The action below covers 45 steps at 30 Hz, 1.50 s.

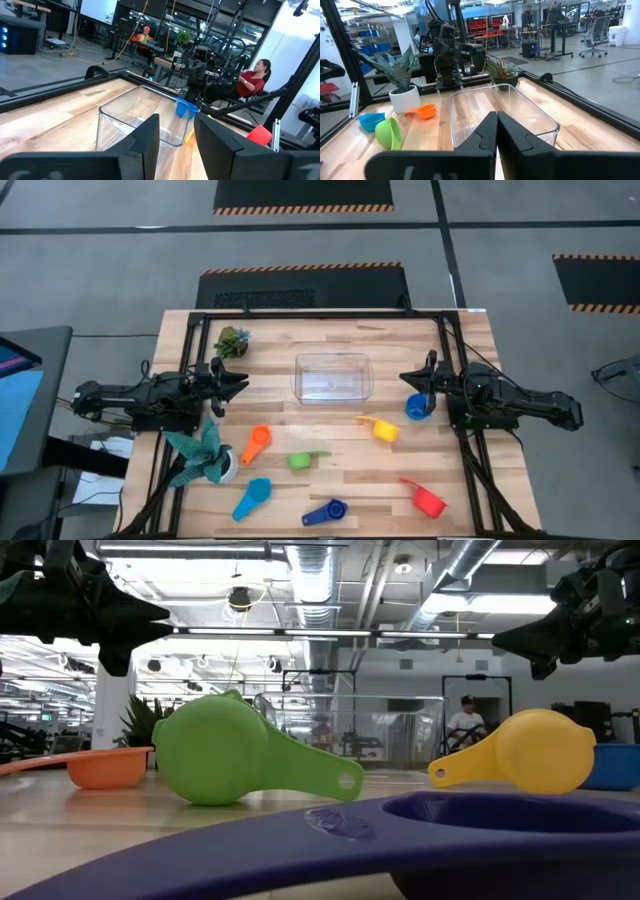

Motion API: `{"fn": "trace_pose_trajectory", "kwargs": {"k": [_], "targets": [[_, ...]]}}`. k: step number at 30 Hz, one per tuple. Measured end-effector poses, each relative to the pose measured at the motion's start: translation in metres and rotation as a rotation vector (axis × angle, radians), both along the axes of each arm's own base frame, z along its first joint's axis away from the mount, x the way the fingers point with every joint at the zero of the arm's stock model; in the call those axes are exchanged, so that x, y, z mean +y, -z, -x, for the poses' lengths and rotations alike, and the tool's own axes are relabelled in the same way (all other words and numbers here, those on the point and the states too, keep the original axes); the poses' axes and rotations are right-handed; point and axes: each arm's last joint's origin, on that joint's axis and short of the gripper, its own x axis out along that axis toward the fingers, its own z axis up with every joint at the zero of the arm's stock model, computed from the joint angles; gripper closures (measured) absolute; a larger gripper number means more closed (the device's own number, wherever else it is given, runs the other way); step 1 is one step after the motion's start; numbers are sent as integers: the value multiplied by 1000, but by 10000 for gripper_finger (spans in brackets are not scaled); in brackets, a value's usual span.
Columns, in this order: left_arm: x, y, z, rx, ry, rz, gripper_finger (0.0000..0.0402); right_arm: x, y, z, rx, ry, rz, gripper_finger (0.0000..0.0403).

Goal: Nest measuring cups in basket

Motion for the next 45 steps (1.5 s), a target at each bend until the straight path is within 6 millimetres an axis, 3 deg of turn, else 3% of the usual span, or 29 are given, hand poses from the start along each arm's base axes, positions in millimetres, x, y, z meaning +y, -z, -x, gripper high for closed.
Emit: {"fn": "trace_pose_trajectory", "kwargs": {"k": [8, 15, 22, 33, 37, 42, 45], "targets": [[0, 0, 0, -23, 1, 80, 288, 0, -1, 0, -8, 0, 2, 369], [3, -2, 1, -135, -94, 388, 288, 1, -4, 0, -56, -14, -70, 369], [6, -1, 3, -213, -194, 543, 288, 0, -2, 0, -57, -10, -156, 369], [8, -3, 3, -263, -232, 598, 288, 0, -3, 0, -106, -15, -354, 369], [8, -18, 6, -379, -212, 507, 288, 0, -10, 1, -192, -16, -390, 369], [7, -50, 20, -645, -153, 326, 288, -1, -24, 4, -347, 4, -365, 369], [5, -72, 27, -693, -78, 278, 288, -2, -29, 6, -407, 17, -356, 369]]}}
